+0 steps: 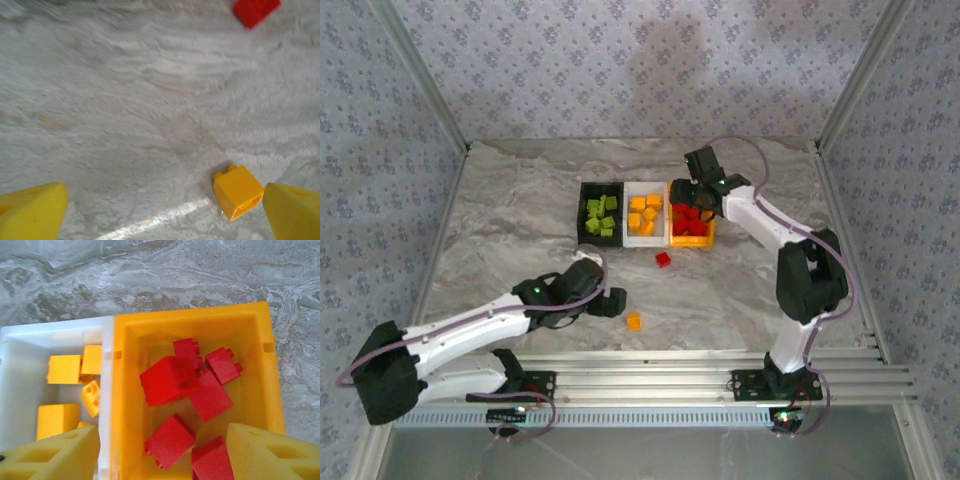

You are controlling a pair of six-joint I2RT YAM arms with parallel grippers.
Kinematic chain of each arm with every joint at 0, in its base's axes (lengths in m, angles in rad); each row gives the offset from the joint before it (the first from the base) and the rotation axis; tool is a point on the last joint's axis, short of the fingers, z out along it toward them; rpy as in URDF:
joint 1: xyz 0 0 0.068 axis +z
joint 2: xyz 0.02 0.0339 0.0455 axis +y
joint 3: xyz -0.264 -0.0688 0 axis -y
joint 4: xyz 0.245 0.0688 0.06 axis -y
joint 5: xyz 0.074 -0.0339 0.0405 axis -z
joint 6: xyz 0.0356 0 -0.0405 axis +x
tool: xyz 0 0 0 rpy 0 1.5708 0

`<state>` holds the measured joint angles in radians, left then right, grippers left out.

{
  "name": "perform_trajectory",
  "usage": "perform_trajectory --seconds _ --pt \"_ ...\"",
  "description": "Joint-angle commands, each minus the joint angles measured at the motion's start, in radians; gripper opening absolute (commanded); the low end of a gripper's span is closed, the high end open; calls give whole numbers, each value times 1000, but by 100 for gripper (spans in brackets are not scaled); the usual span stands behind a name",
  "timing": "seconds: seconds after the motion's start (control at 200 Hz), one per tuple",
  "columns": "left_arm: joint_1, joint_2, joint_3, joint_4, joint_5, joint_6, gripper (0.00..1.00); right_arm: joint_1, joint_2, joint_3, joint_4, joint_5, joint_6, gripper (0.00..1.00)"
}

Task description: Sort the legos into containers by color

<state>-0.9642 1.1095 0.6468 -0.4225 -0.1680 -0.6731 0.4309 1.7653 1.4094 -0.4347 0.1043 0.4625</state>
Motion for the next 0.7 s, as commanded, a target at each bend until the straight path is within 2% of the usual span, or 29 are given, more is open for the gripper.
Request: perform_trajectory --seconds 0.0,0.205,0.43,0.58,0.7 --pt "-57 71 54 9 56 18 98 14 -123 -96 19 -20 6 69" --pt "-126 231 110 25 116 38 92 41 -275 -309 65 -31 30 70" --pt "-149 394 199 14 168 94 89 44 -377 -391 65 -21 34 70" --pt "-153 468 226 -13 171 109 80 37 -427 -407 59 -18 34 70" --pt "-154 499 228 -9 168 120 68 38 -453 -418 62 -14 34 69"
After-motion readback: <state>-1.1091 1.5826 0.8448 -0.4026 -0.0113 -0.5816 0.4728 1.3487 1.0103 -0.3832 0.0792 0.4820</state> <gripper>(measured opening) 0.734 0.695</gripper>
